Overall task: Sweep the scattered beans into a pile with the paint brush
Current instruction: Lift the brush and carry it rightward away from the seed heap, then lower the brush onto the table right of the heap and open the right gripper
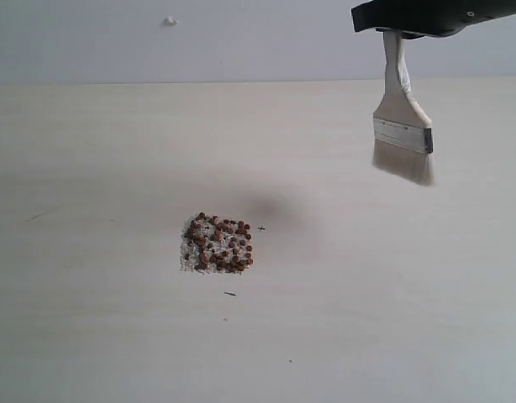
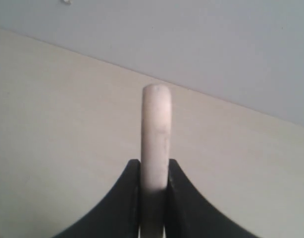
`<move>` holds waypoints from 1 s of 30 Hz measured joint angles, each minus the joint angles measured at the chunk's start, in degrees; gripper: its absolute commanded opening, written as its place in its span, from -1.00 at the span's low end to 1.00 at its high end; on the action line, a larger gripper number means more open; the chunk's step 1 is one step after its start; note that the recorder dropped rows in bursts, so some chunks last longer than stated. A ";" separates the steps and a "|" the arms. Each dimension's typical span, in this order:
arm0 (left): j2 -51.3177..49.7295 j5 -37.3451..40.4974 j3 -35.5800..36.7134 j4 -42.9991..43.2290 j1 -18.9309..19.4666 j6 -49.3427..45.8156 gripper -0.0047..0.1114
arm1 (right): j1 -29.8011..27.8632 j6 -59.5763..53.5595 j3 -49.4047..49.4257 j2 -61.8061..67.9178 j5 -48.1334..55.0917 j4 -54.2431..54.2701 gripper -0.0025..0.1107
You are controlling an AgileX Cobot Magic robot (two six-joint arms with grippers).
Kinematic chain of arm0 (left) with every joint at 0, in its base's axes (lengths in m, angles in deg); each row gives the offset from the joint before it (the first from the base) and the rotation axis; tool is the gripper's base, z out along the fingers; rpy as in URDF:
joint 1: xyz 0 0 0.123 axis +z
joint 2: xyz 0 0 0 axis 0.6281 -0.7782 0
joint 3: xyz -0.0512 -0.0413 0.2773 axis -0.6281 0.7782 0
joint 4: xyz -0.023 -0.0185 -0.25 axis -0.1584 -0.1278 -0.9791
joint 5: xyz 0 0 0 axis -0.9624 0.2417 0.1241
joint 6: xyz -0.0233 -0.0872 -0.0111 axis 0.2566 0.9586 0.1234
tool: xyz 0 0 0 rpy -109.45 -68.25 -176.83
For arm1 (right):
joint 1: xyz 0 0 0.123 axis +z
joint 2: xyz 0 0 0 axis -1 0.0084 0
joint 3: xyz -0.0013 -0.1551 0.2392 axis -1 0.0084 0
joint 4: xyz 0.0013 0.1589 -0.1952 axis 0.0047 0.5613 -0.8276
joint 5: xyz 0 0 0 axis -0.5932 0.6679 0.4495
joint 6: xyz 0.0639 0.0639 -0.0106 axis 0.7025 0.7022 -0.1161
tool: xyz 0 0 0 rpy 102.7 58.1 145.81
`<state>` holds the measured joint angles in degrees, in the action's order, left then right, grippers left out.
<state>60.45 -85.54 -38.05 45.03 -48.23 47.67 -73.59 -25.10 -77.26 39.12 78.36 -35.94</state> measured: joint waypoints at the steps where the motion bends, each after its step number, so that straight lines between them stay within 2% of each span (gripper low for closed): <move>1: 0.00 0.00 0.00 0.00 0.00 0.00 -0.92 | -0.25 -1.81 -0.53 0.23 0.71 0.68 -0.96; 6: 0.00 0.00 0.00 0.00 0.00 0.00 -0.92 | -0.47 -14.66 0.12 1.07 -0.36 12.43 -0.96; 12: 0.00 0.00 0.00 0.00 0.00 0.00 -0.92 | -1.65 -38.93 0.24 3.75 0.49 40.43 -0.96; 15: 0.00 0.00 0.00 0.00 0.00 0.00 -0.92 | -2.81 -51.18 0.24 5.04 4.34 55.22 -0.96; 18: 0.00 0.00 0.00 0.00 0.00 0.00 -0.92 | -5.26 -56.96 0.24 6.55 12.60 64.86 -0.96; 21: 0.00 0.00 0.00 0.00 0.00 0.00 -0.92 | -9.90 -57.71 -0.48 8.98 26.43 67.14 -0.96; 25: 0.00 0.00 0.00 0.00 0.00 0.00 -0.92 | -13.70 -53.74 -1.90 12.58 37.76 62.12 -0.96; 30: 0.00 0.00 0.00 0.00 0.00 0.00 -0.92 | -14.21 -51.00 -1.90 19.85 41.78 58.79 -0.96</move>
<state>60.45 -85.54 -38.05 45.03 -48.23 47.67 -87.80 -76.10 -79.16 58.97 120.14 22.85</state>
